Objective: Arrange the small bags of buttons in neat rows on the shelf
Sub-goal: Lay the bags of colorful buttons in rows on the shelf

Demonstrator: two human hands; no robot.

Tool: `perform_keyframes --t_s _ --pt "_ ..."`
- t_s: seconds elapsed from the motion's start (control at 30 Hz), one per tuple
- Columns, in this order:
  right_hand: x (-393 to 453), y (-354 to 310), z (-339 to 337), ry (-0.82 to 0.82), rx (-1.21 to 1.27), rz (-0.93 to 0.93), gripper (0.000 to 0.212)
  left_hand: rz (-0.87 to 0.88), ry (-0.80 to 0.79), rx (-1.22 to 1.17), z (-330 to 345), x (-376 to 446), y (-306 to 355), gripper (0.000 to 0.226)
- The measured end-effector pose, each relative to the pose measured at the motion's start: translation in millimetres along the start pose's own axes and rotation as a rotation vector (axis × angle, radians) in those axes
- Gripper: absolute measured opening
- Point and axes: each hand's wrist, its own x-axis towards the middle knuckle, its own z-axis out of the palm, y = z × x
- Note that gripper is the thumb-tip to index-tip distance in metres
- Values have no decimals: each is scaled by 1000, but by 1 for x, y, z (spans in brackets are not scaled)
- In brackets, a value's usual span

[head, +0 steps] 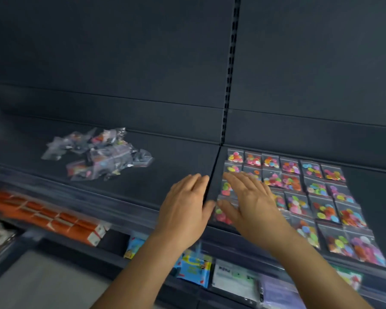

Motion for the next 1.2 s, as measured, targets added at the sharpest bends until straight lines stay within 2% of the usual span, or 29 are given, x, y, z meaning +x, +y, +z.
perform_keyframes --t_s 0.3,0.53,0.7,0.83,0.9,1.0,1.07,1.2 --pt "78 -147 73 -33 86 -51 61 -84 21 -3 -66 -25 -161 56" --pt "133 -222 112 -68 141 -97 57 -162 58 -4 -97 -29 -254 55" --pt "181 -249 140 -105 169 -154 52 -227 73 -14 -102 -17 -307 53" --pt "223 -262 167 -133 157 -179 48 -320 -1 -2 -94 0 -347 55" --pt "244 -264 180 -179 100 -172 39 -377 -51 24 -89 11 -366 52" --pt "270 -263 196 -331 -92 -163 21 -409 -122 84 -79 23 -388 40" --pt "284 -262 204 -364 -108 -190 23 -399 -138 104 -75 31 -399 37" --pt "299 -266 215 -415 53 -317 35 -426 -142 54 -77 44 -419 41"
